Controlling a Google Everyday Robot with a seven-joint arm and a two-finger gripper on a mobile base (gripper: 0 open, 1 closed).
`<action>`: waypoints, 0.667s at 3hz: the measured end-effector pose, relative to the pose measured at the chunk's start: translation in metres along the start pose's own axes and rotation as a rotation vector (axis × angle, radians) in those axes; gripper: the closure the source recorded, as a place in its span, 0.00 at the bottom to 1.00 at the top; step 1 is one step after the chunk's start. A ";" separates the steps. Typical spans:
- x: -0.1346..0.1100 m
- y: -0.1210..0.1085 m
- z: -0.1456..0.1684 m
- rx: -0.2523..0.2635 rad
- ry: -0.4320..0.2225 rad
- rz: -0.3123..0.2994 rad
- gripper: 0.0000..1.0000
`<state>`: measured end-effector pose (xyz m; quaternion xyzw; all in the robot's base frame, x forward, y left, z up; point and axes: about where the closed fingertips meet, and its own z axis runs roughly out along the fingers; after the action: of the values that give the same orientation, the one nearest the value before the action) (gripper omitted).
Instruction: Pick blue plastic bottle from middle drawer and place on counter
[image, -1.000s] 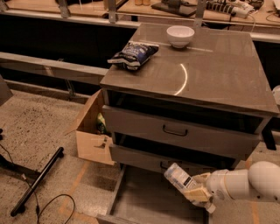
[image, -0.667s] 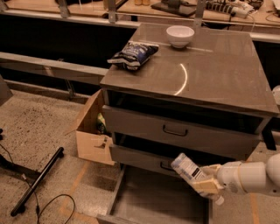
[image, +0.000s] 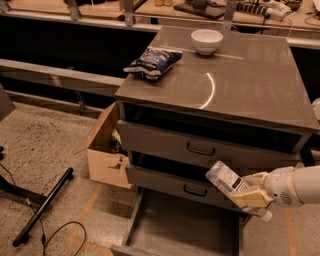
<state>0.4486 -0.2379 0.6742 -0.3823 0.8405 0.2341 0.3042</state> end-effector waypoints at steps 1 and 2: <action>-0.019 -0.004 -0.030 0.026 -0.050 -0.034 1.00; -0.044 -0.004 -0.074 0.055 -0.080 -0.084 1.00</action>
Offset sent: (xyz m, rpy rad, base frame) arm -0.0040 -0.0493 0.1450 -0.0108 -0.2035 0.0195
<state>0.4497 -0.2648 0.7562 -0.3990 0.8171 0.2132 0.3573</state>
